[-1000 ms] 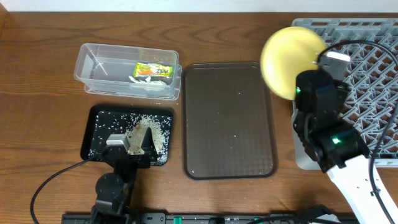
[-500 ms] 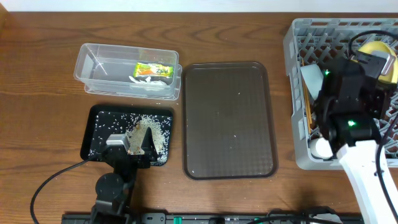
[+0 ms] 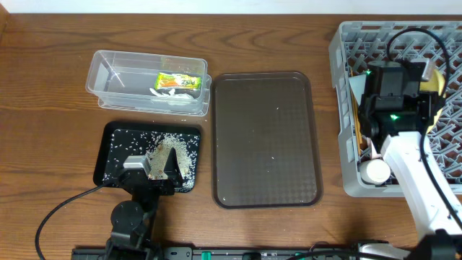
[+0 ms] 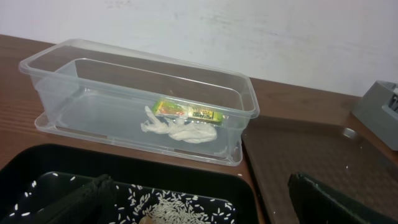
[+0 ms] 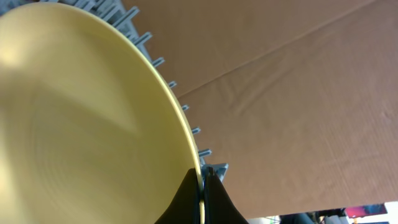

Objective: Sort waste into correct bins and load items into the dishwasher rack

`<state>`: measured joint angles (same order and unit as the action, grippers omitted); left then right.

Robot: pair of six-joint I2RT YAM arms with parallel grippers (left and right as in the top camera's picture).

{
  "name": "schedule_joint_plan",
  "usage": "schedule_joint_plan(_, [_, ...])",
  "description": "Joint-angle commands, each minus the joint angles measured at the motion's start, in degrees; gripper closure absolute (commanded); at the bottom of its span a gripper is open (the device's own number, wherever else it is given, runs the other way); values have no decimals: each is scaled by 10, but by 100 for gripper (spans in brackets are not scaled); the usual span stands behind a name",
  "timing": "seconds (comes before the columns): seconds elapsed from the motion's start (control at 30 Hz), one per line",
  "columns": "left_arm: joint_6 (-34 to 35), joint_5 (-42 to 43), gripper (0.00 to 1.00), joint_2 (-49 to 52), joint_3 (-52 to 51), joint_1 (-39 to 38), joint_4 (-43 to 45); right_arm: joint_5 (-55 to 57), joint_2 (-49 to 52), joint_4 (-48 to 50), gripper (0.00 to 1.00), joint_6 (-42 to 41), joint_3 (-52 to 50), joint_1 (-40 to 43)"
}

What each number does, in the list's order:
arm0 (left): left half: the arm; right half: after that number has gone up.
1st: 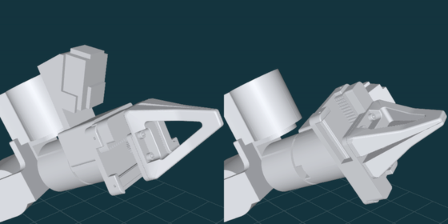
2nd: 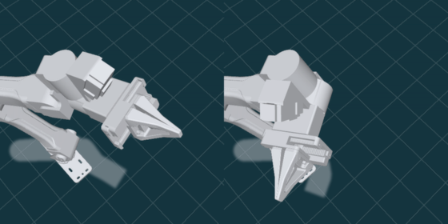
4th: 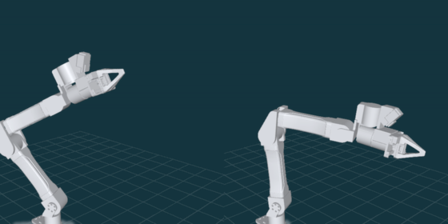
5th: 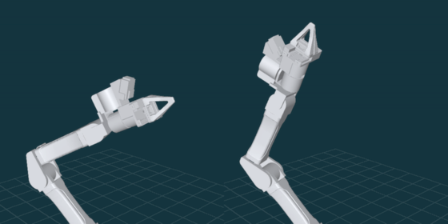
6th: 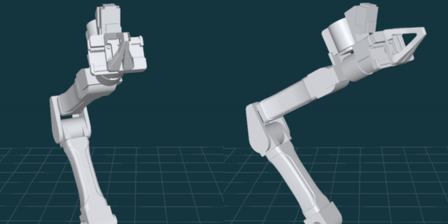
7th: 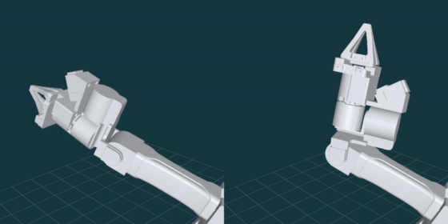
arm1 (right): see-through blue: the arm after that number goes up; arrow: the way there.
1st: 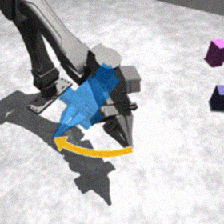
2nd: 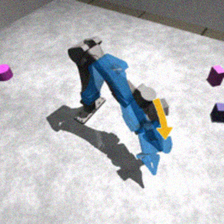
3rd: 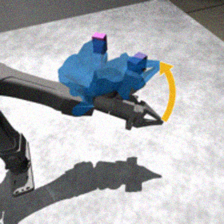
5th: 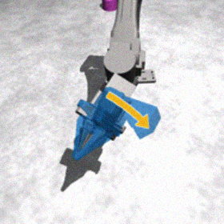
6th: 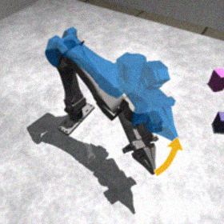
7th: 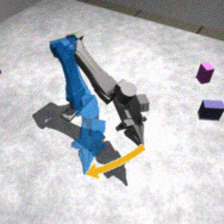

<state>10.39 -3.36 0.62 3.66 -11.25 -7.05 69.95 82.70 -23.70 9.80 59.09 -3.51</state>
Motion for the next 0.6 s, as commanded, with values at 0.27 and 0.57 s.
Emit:
schedule_joint_plan(0.27, [-9, -1, 9, -4, -17, 3, -5, -63, 23, 6, 39, 6, 2, -19])
schedule_joint_plan(0.57, [-9, -1, 9, -4, -17, 3, -5, -89, -27, 24, 15, 5, 2, -133])
